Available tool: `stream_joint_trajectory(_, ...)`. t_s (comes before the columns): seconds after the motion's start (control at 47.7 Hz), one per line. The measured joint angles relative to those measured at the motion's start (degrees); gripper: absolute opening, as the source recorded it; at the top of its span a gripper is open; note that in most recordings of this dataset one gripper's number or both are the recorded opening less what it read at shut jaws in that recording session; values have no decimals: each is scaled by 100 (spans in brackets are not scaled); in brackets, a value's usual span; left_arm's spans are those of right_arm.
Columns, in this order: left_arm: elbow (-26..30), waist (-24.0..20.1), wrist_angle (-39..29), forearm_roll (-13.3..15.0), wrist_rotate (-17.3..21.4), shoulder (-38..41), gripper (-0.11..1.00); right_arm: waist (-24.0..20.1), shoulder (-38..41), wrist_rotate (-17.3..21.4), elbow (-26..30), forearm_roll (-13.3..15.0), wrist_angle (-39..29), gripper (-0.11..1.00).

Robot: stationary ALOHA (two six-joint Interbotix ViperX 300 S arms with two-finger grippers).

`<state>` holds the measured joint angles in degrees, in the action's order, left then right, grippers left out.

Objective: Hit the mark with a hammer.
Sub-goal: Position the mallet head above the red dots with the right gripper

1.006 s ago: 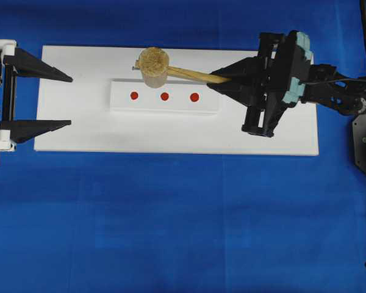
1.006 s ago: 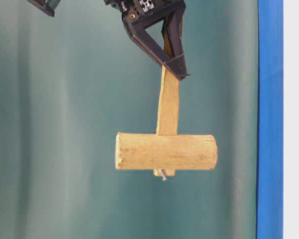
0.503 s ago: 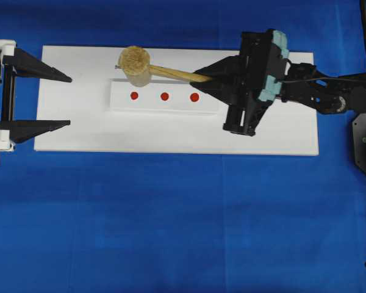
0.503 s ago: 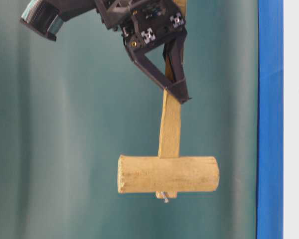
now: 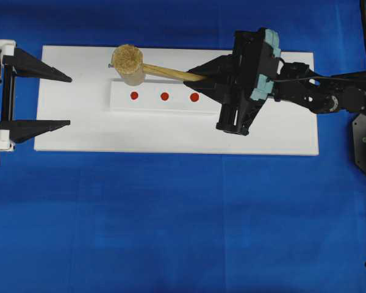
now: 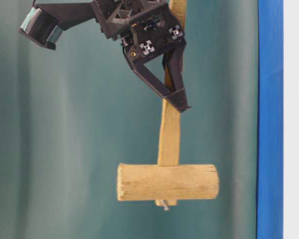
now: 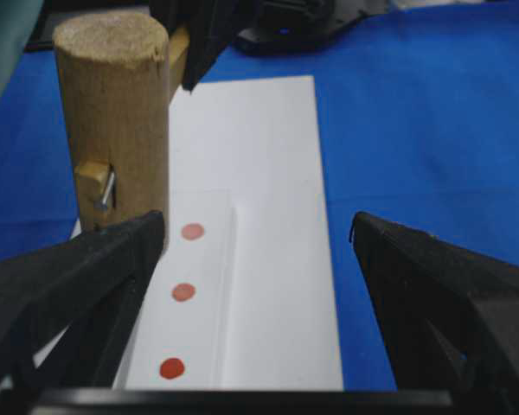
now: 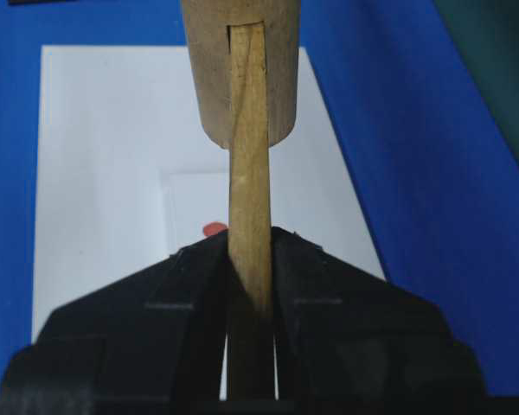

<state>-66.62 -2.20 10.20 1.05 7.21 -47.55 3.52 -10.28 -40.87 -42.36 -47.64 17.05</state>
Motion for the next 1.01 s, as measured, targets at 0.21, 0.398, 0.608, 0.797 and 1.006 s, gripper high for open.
stream_joint_trajectory(0.21,0,0,0,0,-9,9,89,0,782,9,149,-272,44,3)
stream_joint_trajectory(0.398,0,0,0,9,-9,9,89,0,1600,149,202,-712,35,3)
stream_joint_trajectory(0.608,-9,0,0,9,-9,-26,89,0,1564,158,202,-738,97,3)
stream_joint_trajectory(0.797,-18,0,0,0,-18,-35,89,-9,1169,114,141,-729,123,3)
stream_joint_trajectory(1.006,-18,0,0,0,-35,-44,89,0,193,114,-334,-729,123,3)
